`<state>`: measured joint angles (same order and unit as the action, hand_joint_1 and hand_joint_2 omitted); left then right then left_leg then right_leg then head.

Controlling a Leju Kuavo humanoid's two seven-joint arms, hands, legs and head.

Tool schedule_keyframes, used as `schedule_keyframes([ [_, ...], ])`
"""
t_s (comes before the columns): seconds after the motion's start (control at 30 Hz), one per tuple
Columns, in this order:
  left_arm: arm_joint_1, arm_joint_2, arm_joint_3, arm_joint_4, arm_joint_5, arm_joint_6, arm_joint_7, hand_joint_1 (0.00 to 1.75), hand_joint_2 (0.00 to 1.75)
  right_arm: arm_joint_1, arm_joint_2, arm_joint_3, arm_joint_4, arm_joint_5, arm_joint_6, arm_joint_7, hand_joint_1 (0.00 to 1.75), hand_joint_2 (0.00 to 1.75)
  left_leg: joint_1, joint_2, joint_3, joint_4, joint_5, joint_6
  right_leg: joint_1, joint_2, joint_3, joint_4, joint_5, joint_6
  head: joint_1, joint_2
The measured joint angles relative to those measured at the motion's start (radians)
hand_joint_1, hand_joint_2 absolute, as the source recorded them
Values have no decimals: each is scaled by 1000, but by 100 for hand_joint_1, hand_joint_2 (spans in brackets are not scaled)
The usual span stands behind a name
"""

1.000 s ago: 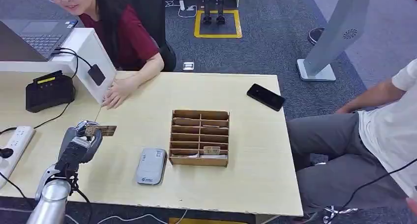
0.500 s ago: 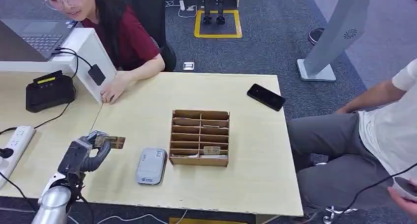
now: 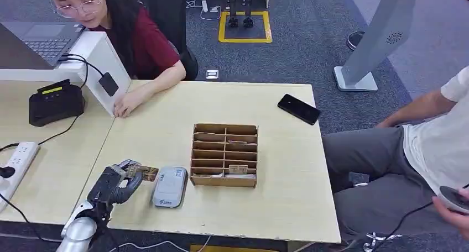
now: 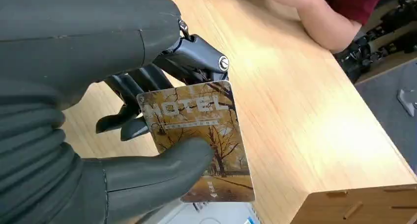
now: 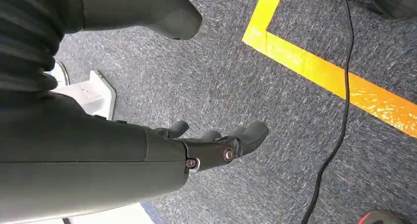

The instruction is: Pass the card to the sensor for recognition and then transmit it.

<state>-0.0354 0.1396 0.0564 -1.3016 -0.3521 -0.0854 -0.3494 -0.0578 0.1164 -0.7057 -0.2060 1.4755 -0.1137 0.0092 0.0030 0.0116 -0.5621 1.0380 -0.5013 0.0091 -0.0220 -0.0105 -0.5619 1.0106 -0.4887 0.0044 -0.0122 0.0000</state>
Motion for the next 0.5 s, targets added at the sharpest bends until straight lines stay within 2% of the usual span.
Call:
schedule_keyframes([
  [0.1, -2, -12, -19, 7, -8, 7, 27, 175, 175, 0, 2, -2, 0, 1, -3, 0, 0, 175, 0, 0, 0, 0, 0, 0, 0, 0, 0, 0, 0, 0, 0, 0],
  [0.23, -3, -24, -50, 12, 45, -2, 46, 175, 175, 0, 4, -3, 0, 1, -13, -1, 0, 175, 0, 0, 0, 1, 0, 0, 0, 0, 0, 0, 0, 1, 0, 0],
  [0.5, -4, -26, -94, 14, 65, -4, 90, 175, 175, 0, 5, -8, 0, 2, -13, 0, 0, 175, 0, 0, 0, 1, 0, 0, 0, 0, 0, 0, 0, 1, 0, 0],
])
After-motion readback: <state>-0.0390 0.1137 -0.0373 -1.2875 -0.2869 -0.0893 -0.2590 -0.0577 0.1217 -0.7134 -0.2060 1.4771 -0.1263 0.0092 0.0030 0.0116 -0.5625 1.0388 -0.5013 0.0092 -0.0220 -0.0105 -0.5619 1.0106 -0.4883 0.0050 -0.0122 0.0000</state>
